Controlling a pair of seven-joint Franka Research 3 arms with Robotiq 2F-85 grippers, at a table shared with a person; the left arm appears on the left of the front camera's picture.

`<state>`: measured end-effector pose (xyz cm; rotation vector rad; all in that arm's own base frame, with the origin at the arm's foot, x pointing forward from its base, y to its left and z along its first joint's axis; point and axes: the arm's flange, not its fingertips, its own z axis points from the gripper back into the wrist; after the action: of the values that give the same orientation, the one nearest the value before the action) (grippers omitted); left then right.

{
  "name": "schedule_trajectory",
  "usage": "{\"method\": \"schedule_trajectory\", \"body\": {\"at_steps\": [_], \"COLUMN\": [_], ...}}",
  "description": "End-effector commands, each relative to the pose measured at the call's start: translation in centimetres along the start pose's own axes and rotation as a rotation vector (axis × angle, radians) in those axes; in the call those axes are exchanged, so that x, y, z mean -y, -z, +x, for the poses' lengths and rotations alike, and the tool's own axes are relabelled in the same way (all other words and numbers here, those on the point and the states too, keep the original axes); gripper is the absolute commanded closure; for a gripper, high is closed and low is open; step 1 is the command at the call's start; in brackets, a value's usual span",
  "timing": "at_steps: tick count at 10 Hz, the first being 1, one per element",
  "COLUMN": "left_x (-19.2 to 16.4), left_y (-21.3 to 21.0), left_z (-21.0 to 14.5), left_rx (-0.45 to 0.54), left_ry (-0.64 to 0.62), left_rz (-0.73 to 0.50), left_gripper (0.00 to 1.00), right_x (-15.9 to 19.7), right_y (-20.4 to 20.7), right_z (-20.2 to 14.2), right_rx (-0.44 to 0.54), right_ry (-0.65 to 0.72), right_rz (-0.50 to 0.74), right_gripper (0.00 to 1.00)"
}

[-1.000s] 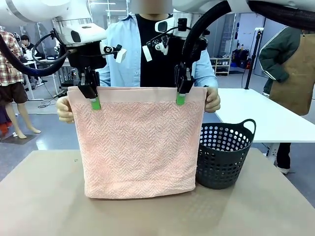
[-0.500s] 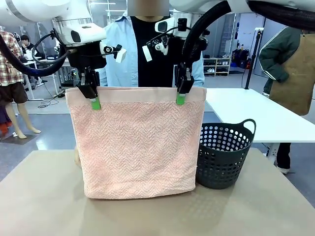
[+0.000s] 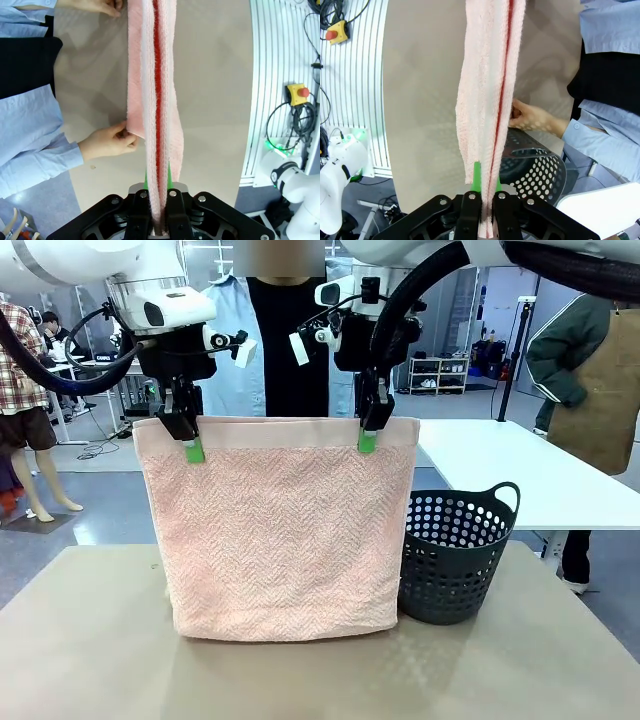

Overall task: Fold the towel.
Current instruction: Release the end of the 100 cm Hotel Towel you were holding.

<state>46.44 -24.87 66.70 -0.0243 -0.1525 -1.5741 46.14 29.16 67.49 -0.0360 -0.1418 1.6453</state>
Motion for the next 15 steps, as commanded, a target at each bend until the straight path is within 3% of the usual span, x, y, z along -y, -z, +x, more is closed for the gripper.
{"method": "schedule_trajectory", "body": {"at_steps": [1,15], "left_x": [0.04,0.04], "left_y": [-0.21,-0.21], "left_z": [-0.07,-0.07], "left_rx": [0.002,0.002], "left_ry": [-0.001,-0.001], "left_rz": [0.004,0.004], "left_gripper": [1.0,1.0], "right_x": [-0.02,-0.02], "right_y": [-0.1,-0.1], "right_z": [-0.02,-0.02], "right_rx": [0.0,0.0], "right_ry": [0.001,0.001], "right_rz": [-0.002,-0.002], "right_gripper": [1.0,1.0]}}
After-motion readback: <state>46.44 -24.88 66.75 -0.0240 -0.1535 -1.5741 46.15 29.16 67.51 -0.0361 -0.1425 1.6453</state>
